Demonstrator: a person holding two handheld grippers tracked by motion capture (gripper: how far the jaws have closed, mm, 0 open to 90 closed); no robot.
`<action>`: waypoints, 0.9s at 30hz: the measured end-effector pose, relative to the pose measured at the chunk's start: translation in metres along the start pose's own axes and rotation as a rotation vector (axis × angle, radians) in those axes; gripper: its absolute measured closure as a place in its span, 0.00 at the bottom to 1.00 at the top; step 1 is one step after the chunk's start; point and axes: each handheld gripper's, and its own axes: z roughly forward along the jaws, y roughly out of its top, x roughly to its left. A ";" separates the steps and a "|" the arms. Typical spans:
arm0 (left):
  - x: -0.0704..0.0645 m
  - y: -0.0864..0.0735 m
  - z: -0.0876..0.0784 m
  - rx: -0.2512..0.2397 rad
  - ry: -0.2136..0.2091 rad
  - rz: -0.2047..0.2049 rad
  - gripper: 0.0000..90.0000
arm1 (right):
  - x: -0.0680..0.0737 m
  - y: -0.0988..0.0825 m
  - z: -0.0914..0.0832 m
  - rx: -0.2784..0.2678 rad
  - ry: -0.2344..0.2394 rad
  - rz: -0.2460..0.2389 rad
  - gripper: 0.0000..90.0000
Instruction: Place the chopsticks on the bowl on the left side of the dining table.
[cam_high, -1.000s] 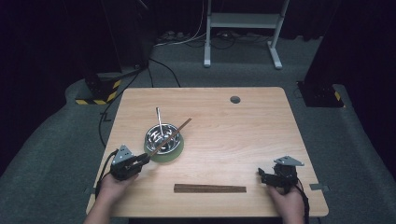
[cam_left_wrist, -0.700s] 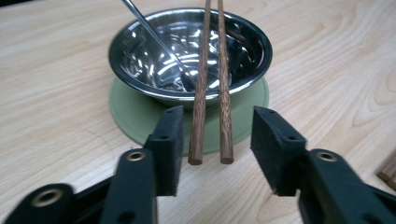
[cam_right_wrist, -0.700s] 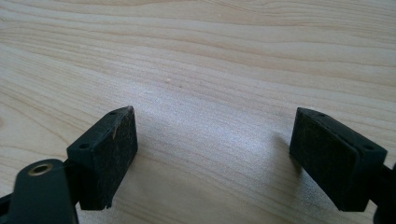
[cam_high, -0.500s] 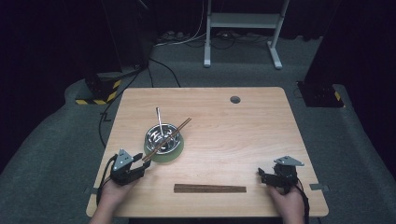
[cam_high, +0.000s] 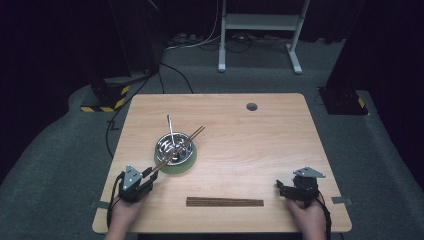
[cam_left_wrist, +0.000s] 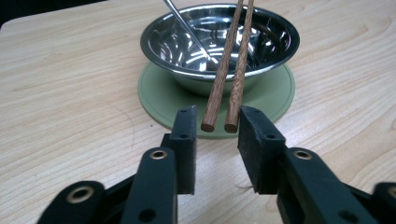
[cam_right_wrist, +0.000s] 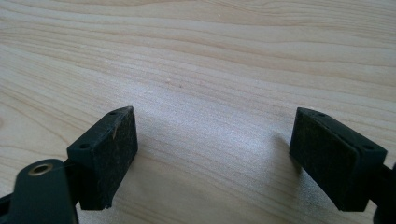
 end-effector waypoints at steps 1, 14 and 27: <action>0.000 0.000 0.000 -0.001 0.001 0.004 0.78 | 0.000 0.000 0.000 -0.006 -0.004 0.001 0.16; 0.006 0.002 -0.001 -0.013 0.040 -0.025 0.81 | 0.000 0.000 0.000 0.003 0.002 0.004 0.16; 0.010 0.004 0.003 -0.012 0.110 -0.062 0.84 | 0.001 0.000 -0.001 0.006 0.012 -0.003 0.20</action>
